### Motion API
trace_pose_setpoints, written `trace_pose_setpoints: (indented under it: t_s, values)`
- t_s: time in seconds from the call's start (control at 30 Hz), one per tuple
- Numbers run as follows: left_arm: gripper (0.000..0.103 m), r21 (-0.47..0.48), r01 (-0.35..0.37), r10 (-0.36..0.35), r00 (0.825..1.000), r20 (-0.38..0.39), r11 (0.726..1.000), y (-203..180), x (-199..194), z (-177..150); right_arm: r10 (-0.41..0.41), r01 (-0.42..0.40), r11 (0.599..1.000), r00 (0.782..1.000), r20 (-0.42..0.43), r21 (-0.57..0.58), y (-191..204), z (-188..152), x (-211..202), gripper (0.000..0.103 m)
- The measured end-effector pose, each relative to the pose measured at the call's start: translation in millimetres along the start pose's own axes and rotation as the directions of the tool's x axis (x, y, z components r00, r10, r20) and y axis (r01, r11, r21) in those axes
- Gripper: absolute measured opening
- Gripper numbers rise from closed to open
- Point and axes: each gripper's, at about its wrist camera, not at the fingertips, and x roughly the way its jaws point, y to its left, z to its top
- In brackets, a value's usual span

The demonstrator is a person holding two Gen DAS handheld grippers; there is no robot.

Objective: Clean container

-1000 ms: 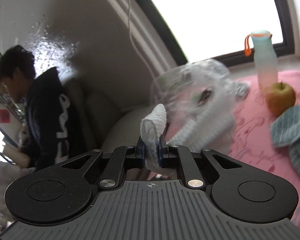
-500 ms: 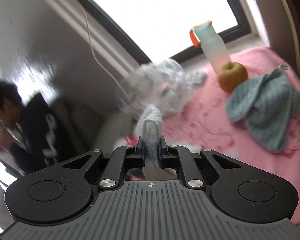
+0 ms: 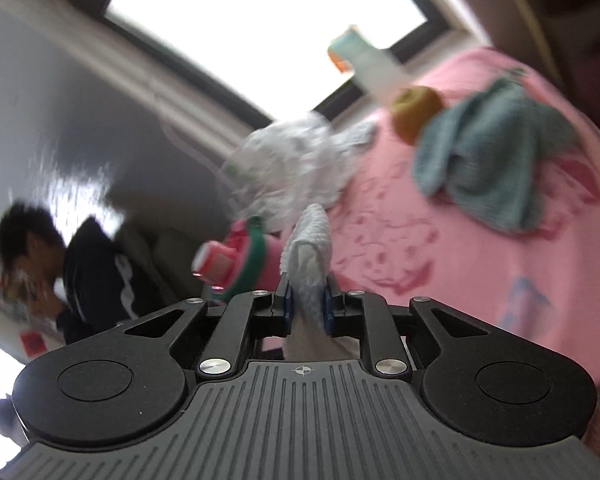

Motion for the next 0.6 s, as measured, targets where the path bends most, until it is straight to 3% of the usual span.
trace_pose_setpoints:
  t_s: [0.17,0.23,0.33,0.4,0.47,0.5,0.6]
  values:
    - [0.091,0.024,-0.049,0.049,0.999,-0.016,0.999,-3.6,0.7,13.5,0.008,-0.009,0.988,1.000,0.007,0.155,-46.6,-13.9,-2.4,0.021]
    - [0.081,0.030,-0.046,0.047,0.999,-0.011,0.998,-4.9,0.6,19.5,0.029,-0.028,0.983,1.000,-0.004,0.179,-57.2,-20.5,2.1,0.021]
    - [0.079,-0.044,-0.024,0.024,1.000,-0.014,0.999,6.6,1.8,24.9,0.051,-0.046,0.982,0.998,-0.023,0.182,-64.8,-28.7,9.7,0.021]
    - [0.079,-0.141,-0.020,0.018,1.000,-0.011,0.990,25.1,3.5,21.9,0.067,-0.060,0.981,0.997,-0.032,0.183,-69.0,-32.2,15.8,0.021]
    - [0.079,-0.275,-0.012,0.010,1.000,-0.008,0.961,46.9,3.7,18.1,0.074,-0.066,0.981,0.997,-0.038,0.180,-73.5,-35.0,23.6,0.020]
    - [0.079,-0.357,-0.008,0.006,1.000,-0.007,0.934,60.2,4.3,14.1,0.074,-0.066,0.982,0.996,-0.041,0.175,-75.0,-35.9,27.9,0.020]
    - [0.078,-0.573,0.001,0.001,1.000,0.004,0.820,94.1,6.4,-4.4,0.089,-0.080,0.984,0.995,-0.051,0.158,-77.4,-36.8,44.8,0.020]
